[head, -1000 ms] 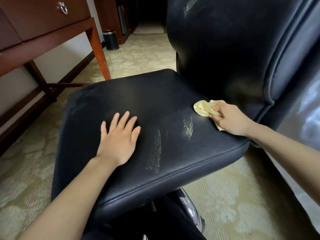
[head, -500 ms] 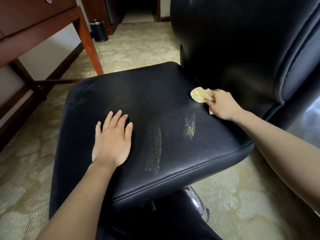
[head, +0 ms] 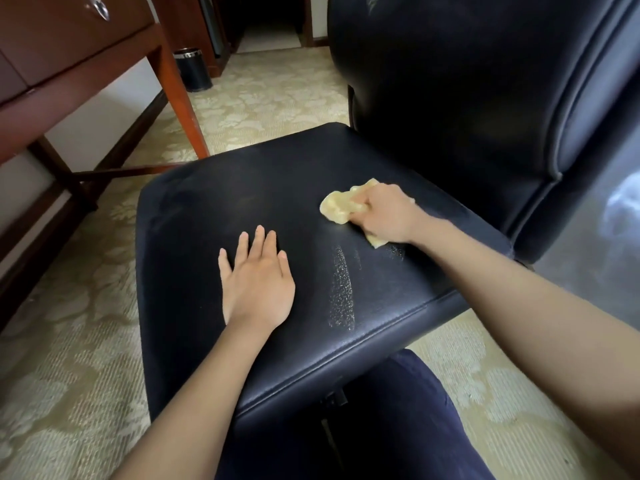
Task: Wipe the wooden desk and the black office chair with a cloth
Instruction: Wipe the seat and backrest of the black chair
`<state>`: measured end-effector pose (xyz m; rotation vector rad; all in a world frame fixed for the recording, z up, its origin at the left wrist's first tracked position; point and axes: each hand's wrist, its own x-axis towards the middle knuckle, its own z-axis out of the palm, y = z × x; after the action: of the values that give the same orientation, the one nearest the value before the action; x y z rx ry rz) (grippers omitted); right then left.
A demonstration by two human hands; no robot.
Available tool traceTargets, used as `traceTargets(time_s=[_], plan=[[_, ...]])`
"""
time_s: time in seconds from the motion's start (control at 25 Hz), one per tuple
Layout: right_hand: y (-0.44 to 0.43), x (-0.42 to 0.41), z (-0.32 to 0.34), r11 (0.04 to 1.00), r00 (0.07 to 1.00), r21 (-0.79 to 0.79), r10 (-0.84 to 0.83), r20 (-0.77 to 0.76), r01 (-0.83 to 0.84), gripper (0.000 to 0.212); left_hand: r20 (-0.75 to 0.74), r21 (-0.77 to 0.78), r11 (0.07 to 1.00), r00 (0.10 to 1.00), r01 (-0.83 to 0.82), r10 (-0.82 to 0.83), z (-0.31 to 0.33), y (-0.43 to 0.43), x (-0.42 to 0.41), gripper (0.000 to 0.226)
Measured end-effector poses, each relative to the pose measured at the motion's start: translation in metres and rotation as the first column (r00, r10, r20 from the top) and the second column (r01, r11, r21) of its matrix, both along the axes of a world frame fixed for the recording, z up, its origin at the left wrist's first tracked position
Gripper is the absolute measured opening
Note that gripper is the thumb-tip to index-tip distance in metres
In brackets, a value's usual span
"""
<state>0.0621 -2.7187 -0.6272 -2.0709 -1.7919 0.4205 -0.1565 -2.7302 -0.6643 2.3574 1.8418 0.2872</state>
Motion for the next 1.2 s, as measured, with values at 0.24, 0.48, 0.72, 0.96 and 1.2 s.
traceTargets(time_s=[0.24,0.48,0.72,0.96,1.2], plan=[[-0.083,-0.037,-0.004,0.924,0.929,0.110,0.356,0.100,-0.365,0.012,-0.003,0.013,1.000,1.000,0.017,-0.016,0.001,-0.005,-0.003,0.050],[-0.101,0.045,-0.009,0.996,0.979,0.086,0.018,0.203,-0.036,0.016,0.078,0.043,0.999,0.997,0.003,-0.006,0.001,-0.005,-0.002,0.049],[-0.028,0.081,-0.016,0.953,0.915,0.113,-0.301,0.270,0.280,0.012,0.118,0.099,0.995,0.993,-0.020,0.008,-0.001,-0.006,0.005,0.047],[0.001,0.067,-0.015,0.947,0.897,0.109,-0.321,0.304,0.302,0.023,0.082,0.110,0.993,0.996,-0.032,0.023,-0.003,-0.010,0.010,0.050],[-0.040,0.029,-0.009,0.989,0.962,0.133,-0.098,0.253,0.066,0.013,0.043,0.083,0.984,0.986,0.160,-0.164,-0.001,-0.017,0.011,0.059]])
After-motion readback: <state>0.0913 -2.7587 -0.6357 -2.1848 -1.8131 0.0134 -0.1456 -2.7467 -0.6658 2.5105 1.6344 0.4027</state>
